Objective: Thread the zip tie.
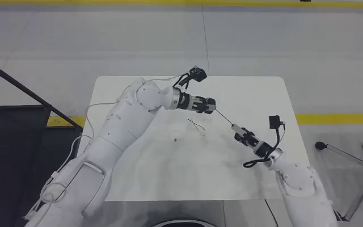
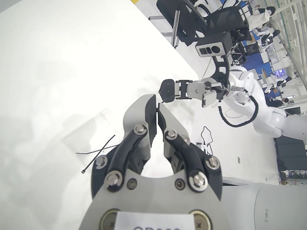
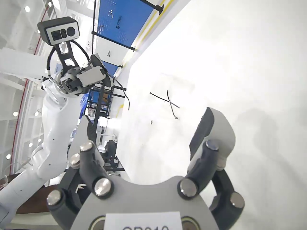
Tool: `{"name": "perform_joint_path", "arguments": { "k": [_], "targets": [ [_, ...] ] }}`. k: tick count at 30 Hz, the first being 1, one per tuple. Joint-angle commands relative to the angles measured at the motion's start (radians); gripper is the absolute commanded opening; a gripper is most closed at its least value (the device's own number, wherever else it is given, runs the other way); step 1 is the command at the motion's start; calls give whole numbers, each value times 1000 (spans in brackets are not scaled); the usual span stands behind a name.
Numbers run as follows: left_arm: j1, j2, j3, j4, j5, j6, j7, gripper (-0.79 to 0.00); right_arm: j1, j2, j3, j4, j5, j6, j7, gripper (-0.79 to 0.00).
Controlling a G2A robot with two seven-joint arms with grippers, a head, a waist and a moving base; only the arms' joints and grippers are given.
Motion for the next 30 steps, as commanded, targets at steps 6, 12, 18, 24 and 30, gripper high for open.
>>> {"name": "perform_joint_path", "arguments": {
  "k": [6, 12, 18, 24, 30],
  "targets": [
    [-2, -5, 14, 8, -20, -5, -16, -785, 10, -2, -19, 12, 25, -22, -32, -268],
    [-13, -11, 27, 24, -32, -11, -26, -785, 18, -2, -38, 7, 21, -15, -47, -419],
    [-22, -18, 40, 41, -40, -18, -29, -785, 20, -1, -44, 10, 30, -18, -48, -468],
    [-31, -25, 53, 57, -50, -25, -34, -785, 19, 0, -46, 9, 28, -11, -62, -563],
    [-39, -31, 61, 73, -55, -33, -33, -785, 17, 2, -48, 7, 30, -11, -64, -702]
  ]
}}
